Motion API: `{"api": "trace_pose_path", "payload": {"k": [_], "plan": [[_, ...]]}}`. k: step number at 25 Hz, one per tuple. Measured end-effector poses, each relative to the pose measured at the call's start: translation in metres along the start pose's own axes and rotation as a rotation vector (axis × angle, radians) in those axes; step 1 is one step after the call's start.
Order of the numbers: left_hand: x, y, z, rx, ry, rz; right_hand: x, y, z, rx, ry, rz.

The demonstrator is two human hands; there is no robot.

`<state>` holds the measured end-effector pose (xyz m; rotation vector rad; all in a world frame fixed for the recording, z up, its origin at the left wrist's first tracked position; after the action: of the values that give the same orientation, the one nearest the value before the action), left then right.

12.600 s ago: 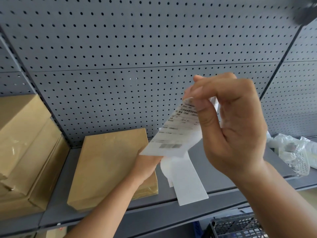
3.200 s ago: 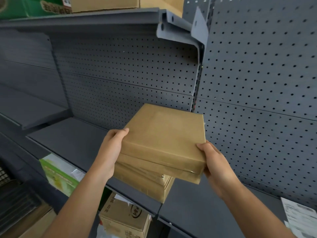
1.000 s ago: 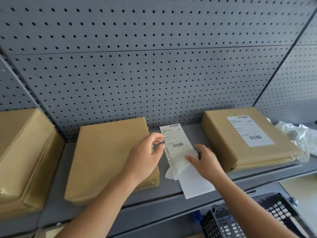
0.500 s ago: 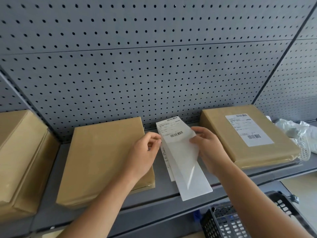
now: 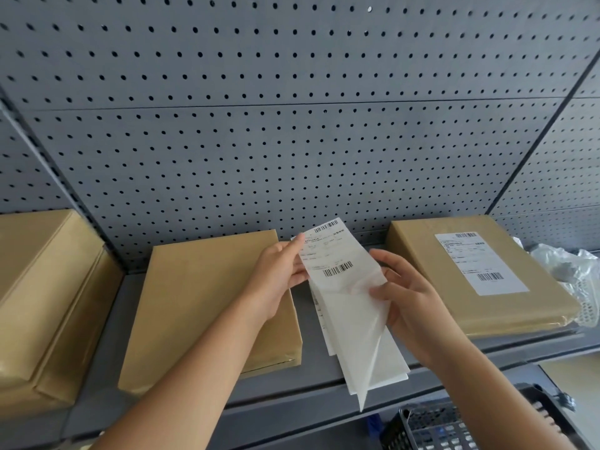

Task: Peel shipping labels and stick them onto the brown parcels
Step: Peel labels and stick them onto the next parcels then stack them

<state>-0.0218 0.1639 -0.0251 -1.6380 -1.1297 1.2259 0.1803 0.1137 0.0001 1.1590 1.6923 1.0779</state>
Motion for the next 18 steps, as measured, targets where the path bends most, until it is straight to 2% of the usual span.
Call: {"api": "trace_pose_path", "payload": {"k": [4, 8, 12, 16, 18], "plan": [[0.008, -0.002, 0.005, -0.099, -0.051, -0.032, -0.010, -0.025, 0.001, -0.161, 0.073, -0.082], [0.002, -0.010, 0.003, 0.050, -0.070, -0.107, -0.008, -0.031, 0.010, -0.289, 0.066, -0.109], [-0.006, -0.011, -0.009, 0.140, -0.055, -0.150, 0.008, 0.023, 0.021, -0.829, -0.197, 0.181], [-0.014, -0.009, -0.018, 0.135, -0.046, -0.169, 0.024, 0.063, -0.028, -1.369, -0.243, 0.521], [-0.016, -0.008, -0.017, 0.121, -0.044, -0.169, 0.031, 0.069, -0.043, -1.524, -0.253, 0.624]]}}
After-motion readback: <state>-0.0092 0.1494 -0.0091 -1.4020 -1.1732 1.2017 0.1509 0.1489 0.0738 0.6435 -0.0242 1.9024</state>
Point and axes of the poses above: each hand's wrist, its own x-axis towards the middle knuckle, its own z-axis out of the back of the hand, y = z × x, the point moved 9 cm from there along x, towards the middle knuckle, and after that the axes turned 9 degrees about y, right-handed, at the moved point
